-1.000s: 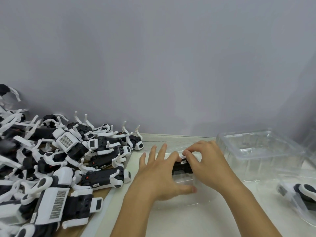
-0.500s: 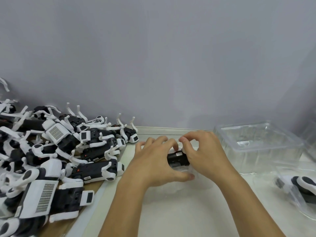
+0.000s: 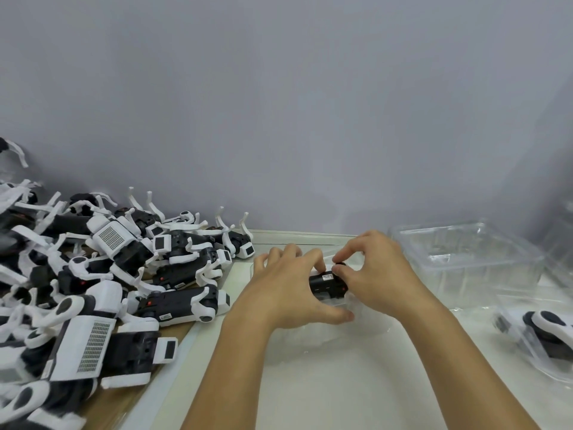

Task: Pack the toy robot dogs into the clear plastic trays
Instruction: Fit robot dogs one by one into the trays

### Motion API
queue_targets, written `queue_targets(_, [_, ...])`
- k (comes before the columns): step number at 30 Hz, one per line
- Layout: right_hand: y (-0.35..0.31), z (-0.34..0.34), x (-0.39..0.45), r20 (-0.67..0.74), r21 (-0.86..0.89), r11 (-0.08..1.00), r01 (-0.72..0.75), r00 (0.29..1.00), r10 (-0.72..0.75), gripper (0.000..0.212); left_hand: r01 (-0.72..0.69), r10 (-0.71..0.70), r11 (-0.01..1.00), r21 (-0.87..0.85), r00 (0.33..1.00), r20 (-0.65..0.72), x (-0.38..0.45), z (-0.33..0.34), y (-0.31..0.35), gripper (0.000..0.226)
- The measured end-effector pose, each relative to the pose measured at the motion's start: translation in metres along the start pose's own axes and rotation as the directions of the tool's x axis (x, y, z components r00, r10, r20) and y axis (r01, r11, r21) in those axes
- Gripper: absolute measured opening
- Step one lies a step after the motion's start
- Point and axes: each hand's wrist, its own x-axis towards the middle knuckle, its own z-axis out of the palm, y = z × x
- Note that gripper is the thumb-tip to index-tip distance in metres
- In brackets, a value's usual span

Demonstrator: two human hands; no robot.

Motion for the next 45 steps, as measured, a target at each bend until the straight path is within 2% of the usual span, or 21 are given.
queue_targets(3, [-0.001, 0.002, 0.000, -0.013, 0.042, 0.999, 0.001, 1.000, -0.001, 0.005, -0.015, 0.015, 1.000, 0.012, 1.000, -0.020, -0.001, -0.003, 0.001, 0.067])
queue_targets(7, [-0.002, -0.001, 0.004, -0.177, 0.272, 0.962, -0.001, 0.983, 0.051, 0.016, -0.067, 0.075, 0.996, 0.056, 0.986, -0.148, -0.001, -0.009, 0.005, 0.072])
queue_targets(10, [-0.005, -0.004, 0.005, -0.270, 0.391, 0.920, 0.034, 0.960, 0.079, 0.026, -0.133, 0.163, 0.985, 0.113, 0.936, -0.314, -0.001, -0.013, 0.011, 0.074])
queue_targets(13, [-0.009, -0.007, 0.004, -0.359, 0.498, 0.860, 0.113, 0.930, 0.085, 0.026, -0.173, 0.243, 0.966, 0.192, 0.863, -0.444, -0.002, -0.015, 0.019, 0.075])
queue_targets(18, [-0.013, -0.017, 0.003, -0.501, 0.553, 0.789, 0.266, 0.864, 0.060, 0.020, -0.176, 0.294, 0.950, 0.257, 0.779, -0.554, -0.002, -0.021, 0.033, 0.070])
queue_targets(26, [-0.014, -0.019, 0.002, -0.526, 0.567, 0.786, 0.247, 0.843, 0.114, 0.024, -0.176, 0.310, 0.945, 0.276, 0.751, -0.583, -0.002, -0.023, 0.037, 0.064])
queue_targets(31, [-0.016, -0.021, 0.002, -0.459, 0.667, 0.716, 0.207, 0.871, 0.176, 0.028, -0.171, 0.302, 0.947, 0.273, 0.763, -0.572, -0.002, -0.022, 0.036, 0.067])
queue_targets(36, [-0.023, -0.024, 0.002, -0.425, 0.722, 0.668, 0.182, 0.879, 0.219, 0.031, -0.122, 0.211, 0.975, 0.185, 0.766, -0.607, -0.002, -0.021, 0.034, 0.071])
queue_targets(42, [-0.029, -0.025, 0.000, -0.449, 0.748, 0.628, 0.217, 0.861, 0.237, 0.036, -0.152, 0.222, 0.975, 0.162, 0.739, -0.636, -0.001, -0.021, 0.030, 0.071])
queue_targets(45, [-0.028, -0.027, -0.001, -0.509, 0.749, 0.606, 0.267, 0.817, 0.270, 0.038, -0.164, 0.181, 0.982, 0.089, 0.720, -0.670, 0.000, -0.020, 0.028, 0.067])
